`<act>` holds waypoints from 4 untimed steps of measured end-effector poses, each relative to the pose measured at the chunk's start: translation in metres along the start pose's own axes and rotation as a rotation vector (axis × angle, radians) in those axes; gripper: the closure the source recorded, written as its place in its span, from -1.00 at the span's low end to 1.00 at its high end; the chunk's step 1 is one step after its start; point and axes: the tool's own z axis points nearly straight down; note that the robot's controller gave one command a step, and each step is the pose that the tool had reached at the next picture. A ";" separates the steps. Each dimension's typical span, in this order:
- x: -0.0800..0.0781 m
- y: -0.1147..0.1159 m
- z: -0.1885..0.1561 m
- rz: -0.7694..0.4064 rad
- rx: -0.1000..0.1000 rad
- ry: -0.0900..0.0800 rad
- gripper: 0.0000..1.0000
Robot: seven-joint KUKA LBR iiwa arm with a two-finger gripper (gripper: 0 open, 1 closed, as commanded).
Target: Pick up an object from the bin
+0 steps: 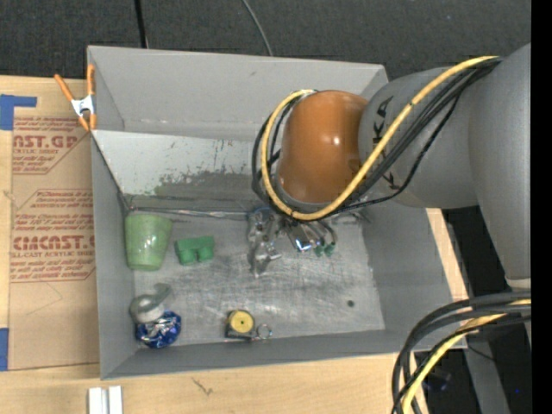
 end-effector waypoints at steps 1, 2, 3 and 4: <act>-0.028 0.009 0.045 0.139 0.001 0.004 1.00; -0.020 0.056 -0.009 0.296 0.000 0.000 1.00; 0.002 -0.018 -0.083 -0.049 0.006 -0.002 1.00; 0.002 0.006 0.038 -0.126 -0.002 0.011 1.00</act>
Offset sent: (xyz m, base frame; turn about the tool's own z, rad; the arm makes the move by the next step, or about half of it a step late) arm 0.0245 0.0153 -0.0437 0.1406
